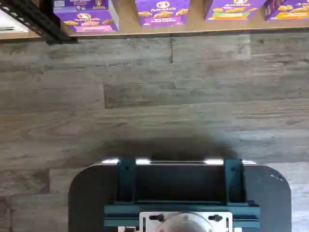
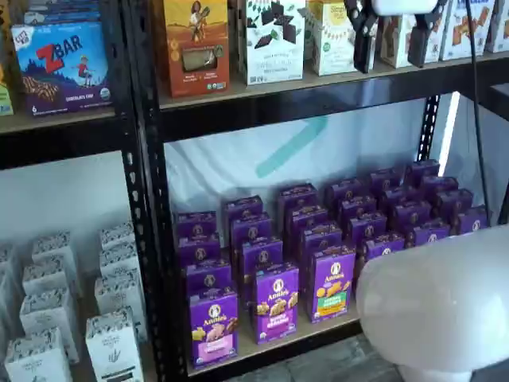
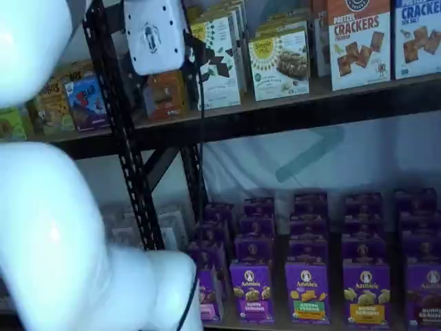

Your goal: Pick up the purple box with a pink patch in the middle, on the bottom shelf, the first box from the left

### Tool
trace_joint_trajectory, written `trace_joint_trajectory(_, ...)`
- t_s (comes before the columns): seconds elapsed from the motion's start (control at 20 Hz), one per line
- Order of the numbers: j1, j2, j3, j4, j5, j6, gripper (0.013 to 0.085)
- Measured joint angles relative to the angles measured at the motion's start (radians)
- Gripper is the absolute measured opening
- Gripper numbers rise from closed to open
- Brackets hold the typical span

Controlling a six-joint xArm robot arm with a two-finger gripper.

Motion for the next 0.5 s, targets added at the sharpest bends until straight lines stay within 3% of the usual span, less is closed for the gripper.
trace_joint_trajectory(0.1, 0.042, -0.026, 0.024, -0.046, -0.045, 0.022, 0.085)
trace_joint_trajectory(0.5, 0.045, -0.034, 0.049, -0.052, -0.078, 0.026, 0.085)
